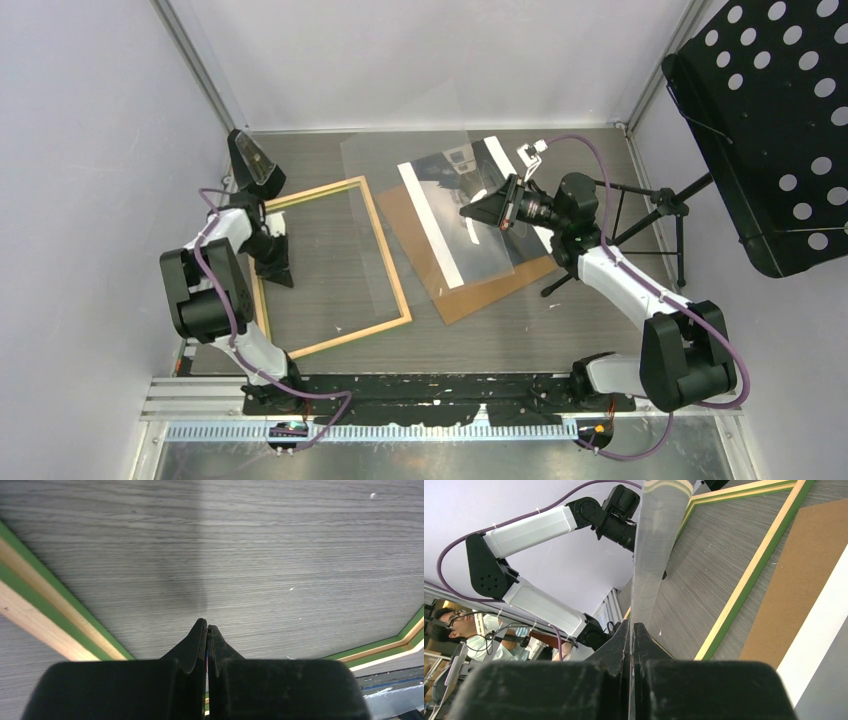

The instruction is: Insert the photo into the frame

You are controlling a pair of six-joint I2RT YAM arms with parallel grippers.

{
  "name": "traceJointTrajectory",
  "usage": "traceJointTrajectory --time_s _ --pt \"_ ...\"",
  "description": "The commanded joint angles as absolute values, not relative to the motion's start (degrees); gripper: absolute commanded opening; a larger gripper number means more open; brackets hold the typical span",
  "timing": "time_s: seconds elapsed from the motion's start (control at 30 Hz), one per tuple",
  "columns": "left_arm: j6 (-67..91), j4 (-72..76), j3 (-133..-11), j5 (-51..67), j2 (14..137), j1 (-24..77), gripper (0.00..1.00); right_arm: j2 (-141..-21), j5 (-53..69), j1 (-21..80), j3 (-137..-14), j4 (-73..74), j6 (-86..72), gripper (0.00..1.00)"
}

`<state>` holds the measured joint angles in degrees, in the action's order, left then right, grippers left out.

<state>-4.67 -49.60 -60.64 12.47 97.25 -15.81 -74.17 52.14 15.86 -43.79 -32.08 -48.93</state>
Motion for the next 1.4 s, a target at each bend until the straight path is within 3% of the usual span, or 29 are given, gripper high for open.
traceJointTrajectory --time_s 0.0,0.2,0.47,0.6,0.9,1.37 --pt "-2.70 -47.98 -62.66 14.63 97.00 -14.45 0.00 -72.17 51.59 15.20 -44.76 -34.55 -47.13 0.05" --pt "-2.45 -48.23 -62.45 12.76 93.83 -14.33 0.02 -71.98 51.68 14.86 -44.82 -34.35 -46.89 0.05" --pt "-5.23 -51.04 -63.82 2.39 86.09 -17.01 0.68 -71.98 51.40 14.68 -44.75 -34.13 -46.58 0.05" --pt "-5.88 -52.22 -65.33 -1.32 87.82 -18.37 0.82 -72.18 52.12 14.66 -44.15 -35.77 -47.74 0.05" --pt "-4.92 -52.23 -65.97 -1.81 95.89 -19.49 0.79 -74.48 54.77 14.55 -42.87 -42.69 -53.76 0.05" --pt "-6.42 -50.61 -63.05 -0.29 98.75 -21.70 0.54 -74.32 54.54 14.11 -42.77 -42.91 -54.31 0.06"
